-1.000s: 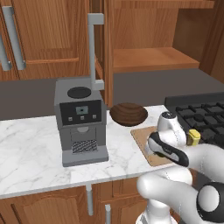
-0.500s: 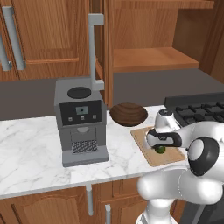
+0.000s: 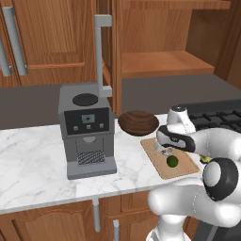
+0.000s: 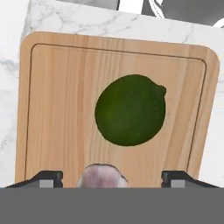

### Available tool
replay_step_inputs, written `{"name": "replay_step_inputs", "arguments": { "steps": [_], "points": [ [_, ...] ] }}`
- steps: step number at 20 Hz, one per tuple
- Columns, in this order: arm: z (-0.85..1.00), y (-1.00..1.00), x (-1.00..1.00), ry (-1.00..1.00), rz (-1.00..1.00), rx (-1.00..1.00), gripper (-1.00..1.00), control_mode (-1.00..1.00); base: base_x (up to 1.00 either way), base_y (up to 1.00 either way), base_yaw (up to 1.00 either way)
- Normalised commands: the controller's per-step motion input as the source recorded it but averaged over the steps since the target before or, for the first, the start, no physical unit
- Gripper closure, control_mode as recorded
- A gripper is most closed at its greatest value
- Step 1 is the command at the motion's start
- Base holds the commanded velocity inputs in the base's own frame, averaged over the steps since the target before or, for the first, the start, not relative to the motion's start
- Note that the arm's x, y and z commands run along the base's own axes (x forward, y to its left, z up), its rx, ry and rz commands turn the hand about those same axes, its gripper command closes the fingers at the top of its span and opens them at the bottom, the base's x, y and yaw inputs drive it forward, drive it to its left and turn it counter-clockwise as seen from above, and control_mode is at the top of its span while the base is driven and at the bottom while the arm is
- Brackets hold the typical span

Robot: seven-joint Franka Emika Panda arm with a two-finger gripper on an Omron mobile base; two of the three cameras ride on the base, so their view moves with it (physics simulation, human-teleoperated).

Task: Open the cabinet. Place the bowl and condiment on the counter. Then place the lime and garlic on the cutting board.

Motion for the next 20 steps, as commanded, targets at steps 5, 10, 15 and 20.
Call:
{"name": "replay_step_inputs", "arguments": {
  "steps": [5, 10, 15, 20],
  "points": [
    [0.65, 0.3, -0.42, 0.0, 0.0, 0.0, -1.0, -1.0, 0.0, 0.0, 0.0],
    [0.48, 0.72, -0.73, -0.01, 0.0, 0.0, -1.0, -1.0, 0.0, 0.0, 0.0],
    [0.24, 0.91, -0.76, -0.02, 0.0, -0.03, -1.0, -1.0, 0.0, 0.0, 0.0],
    [0.26, 0.78, -0.89, -0.06, 0.0, -0.05, -1.0, -1.0, 0.0, 0.0, 0.0]
  ]
}}
